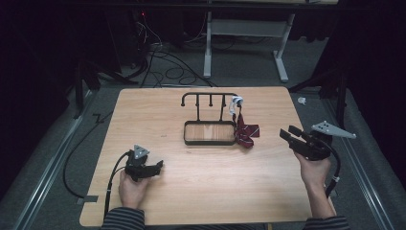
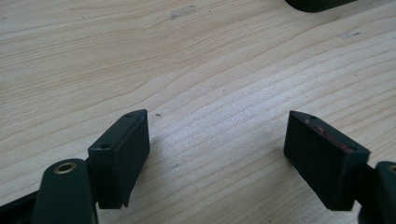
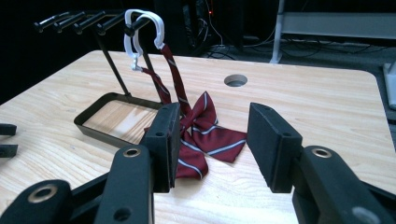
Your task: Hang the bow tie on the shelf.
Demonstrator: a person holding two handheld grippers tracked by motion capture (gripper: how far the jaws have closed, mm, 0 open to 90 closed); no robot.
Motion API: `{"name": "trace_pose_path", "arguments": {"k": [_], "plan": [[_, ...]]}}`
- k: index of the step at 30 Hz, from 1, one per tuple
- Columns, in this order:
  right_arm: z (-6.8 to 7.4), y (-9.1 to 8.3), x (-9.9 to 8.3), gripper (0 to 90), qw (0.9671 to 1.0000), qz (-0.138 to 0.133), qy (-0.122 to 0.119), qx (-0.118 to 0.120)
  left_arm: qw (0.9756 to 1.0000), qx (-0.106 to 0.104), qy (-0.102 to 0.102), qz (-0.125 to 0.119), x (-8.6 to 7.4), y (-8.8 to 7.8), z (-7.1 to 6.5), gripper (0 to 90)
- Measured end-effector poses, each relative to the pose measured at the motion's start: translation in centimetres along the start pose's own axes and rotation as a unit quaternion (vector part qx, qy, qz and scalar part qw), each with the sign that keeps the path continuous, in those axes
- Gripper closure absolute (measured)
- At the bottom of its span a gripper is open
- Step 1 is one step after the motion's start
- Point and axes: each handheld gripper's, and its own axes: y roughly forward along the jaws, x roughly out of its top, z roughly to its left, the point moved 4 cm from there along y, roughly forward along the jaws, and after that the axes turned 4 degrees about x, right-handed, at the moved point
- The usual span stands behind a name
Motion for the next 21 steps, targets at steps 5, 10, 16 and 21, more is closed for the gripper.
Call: {"name": "trace_pose_path", "arguments": {"k": [5,10,16,21], "plan": [[-0.1,-0.3,-0.6,56.3,1.0000,0.003,0.003,-0.003,1.0000,0.000,0.000,0.000,0.0,0.0,0.0,22.9],[0.0,-0.4,-1.3,56.3,1.0000,0.005,0.003,-0.006,1.0000,0.000,0.000,0.000,0.0,0.0,0.0,22.9],[0.1,-0.3,-2.2,56.4,0.9999,0.009,0.005,-0.005,1.0000,0.000,0.000,0.000,0.0,0.0,0.0,22.9],[0.1,-0.1,-3.1,56.4,0.9998,0.014,0.011,-0.005,1.0000,0.000,0.000,0.000,0.0,0.0,0.0,22.9]]}}
